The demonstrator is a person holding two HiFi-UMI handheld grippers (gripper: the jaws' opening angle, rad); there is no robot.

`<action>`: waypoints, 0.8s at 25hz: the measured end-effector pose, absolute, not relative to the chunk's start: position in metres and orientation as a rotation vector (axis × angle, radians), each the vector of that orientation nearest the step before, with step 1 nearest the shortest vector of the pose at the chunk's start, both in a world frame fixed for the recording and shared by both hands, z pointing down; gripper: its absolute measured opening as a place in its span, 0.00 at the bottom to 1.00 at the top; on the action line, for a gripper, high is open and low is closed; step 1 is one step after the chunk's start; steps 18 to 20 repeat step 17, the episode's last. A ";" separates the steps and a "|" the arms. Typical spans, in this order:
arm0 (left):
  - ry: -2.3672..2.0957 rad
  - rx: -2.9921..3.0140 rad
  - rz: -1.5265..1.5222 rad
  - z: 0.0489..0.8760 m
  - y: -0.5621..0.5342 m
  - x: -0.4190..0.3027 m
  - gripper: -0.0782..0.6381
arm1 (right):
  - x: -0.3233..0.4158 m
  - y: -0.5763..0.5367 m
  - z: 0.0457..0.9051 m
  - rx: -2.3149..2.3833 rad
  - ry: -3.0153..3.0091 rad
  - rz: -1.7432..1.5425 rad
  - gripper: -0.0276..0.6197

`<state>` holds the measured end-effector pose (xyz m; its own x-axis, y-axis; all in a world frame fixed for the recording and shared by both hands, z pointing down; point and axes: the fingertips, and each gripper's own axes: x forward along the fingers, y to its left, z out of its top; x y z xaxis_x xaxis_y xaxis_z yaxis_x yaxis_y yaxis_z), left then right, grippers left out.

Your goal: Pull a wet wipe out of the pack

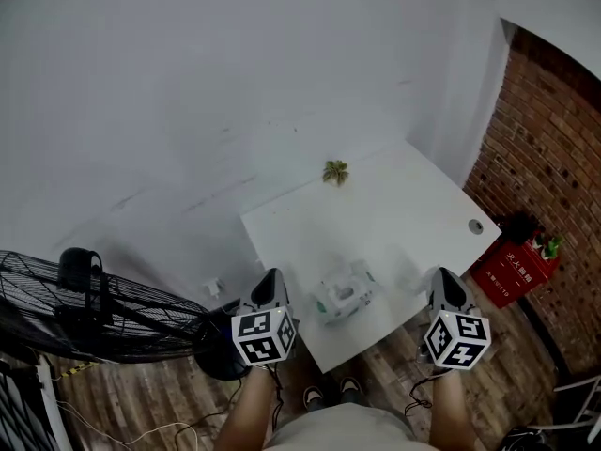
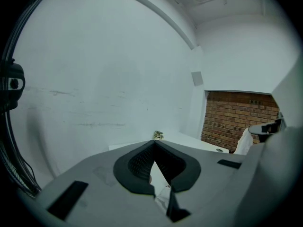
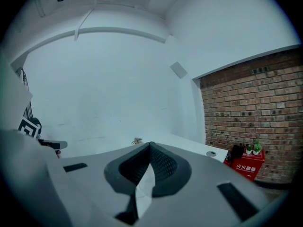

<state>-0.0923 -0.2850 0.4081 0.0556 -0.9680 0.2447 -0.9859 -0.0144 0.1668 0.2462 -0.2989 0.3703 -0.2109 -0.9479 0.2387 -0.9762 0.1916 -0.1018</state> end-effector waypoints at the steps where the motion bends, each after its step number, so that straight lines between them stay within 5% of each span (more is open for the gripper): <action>1: -1.974 2.046 0.086 0.409 -0.284 -0.093 0.11 | 0.245 -0.299 0.370 1.888 -2.330 0.349 0.04; 20: -1.943 2.041 0.069 0.420 -0.275 -0.093 0.11 | 0.240 -0.287 0.371 1.878 -2.338 0.348 0.04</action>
